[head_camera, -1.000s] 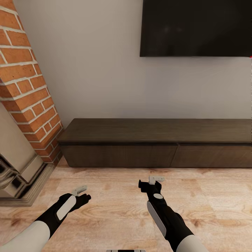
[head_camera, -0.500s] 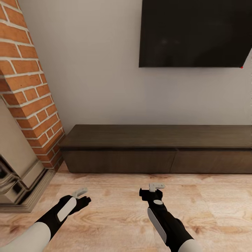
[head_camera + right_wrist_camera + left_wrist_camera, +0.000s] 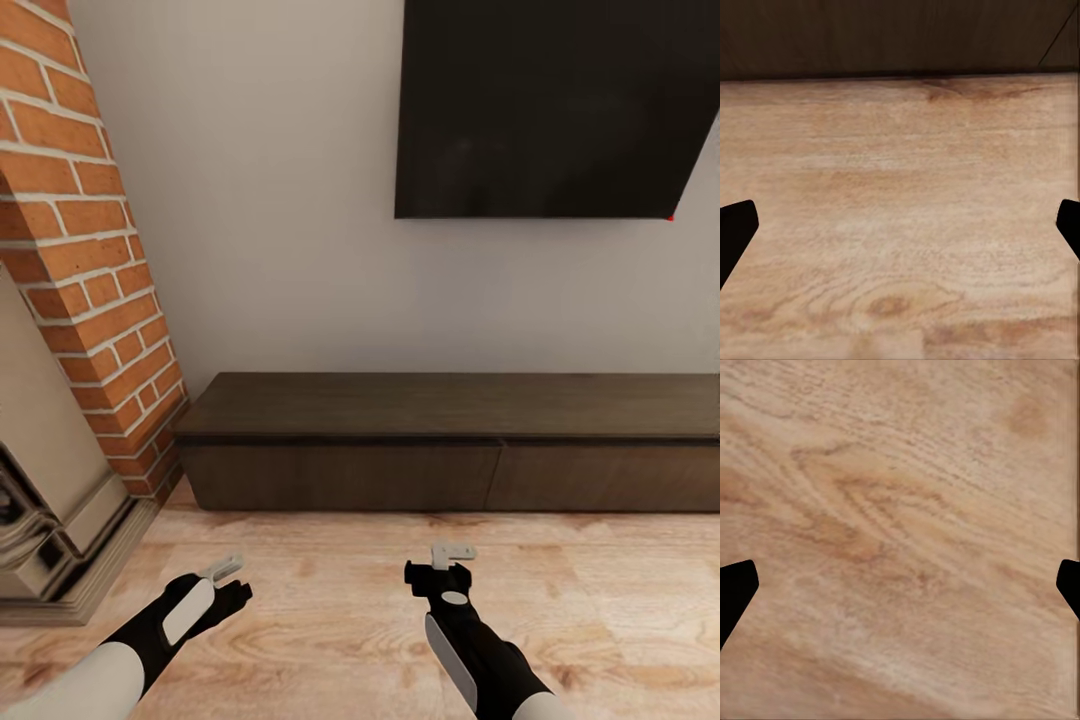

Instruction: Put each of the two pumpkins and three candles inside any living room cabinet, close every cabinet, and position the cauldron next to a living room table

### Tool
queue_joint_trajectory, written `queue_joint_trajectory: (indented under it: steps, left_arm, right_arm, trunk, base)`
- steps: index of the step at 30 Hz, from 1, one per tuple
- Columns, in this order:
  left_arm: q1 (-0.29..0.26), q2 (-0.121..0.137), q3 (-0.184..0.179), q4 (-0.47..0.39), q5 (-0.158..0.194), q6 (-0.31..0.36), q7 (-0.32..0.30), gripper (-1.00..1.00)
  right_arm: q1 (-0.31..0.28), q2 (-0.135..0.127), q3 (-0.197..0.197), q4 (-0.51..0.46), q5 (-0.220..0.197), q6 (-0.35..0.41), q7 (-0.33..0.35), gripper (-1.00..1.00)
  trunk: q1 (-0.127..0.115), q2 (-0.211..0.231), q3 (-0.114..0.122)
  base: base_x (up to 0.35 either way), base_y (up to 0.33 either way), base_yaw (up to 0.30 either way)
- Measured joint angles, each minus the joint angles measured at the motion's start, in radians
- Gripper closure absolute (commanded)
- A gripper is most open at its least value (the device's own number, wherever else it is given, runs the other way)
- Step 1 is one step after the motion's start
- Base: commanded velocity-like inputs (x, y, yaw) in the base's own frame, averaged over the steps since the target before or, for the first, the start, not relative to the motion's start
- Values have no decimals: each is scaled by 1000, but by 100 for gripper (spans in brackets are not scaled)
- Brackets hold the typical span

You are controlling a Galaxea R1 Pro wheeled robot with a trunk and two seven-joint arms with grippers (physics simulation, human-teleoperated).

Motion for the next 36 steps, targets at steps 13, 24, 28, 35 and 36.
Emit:
queue_joint_trajectory:
  steps: [13,24,28,35,36]
  left_arm:
    - [0,-21,2,2,-2,-6,1,-100]
    - [0,-21,2,2,-3,-6,2,-100]
    - [0,-21,3,2,-2,-6,2,-100]
    - [0,-21,3,3,-2,-6,2,-100]
    - [0,-21,3,3,-2,-6,2,-100]
  right_arm:
    - [0,0,-1,59,-1,-69,4,-100]
    - [0,0,-3,61,-3,-66,7,-100]
    - [0,0,-3,61,-3,-66,8,-100]
    - [0,0,-3,67,-3,-68,9,-100]
    - [0,0,-3,67,-3,-68,9,-100]
  trunk:
    - [-50,91,40]
    - [-92,168,61]
    - [-107,196,67]
    - [-134,245,77]
    - [-138,252,79]
  base:
    - [0,0,0]
    - [0,0,-30]
    - [0,0,-66]
    - [0,0,-80]
    - [0,0,-105]
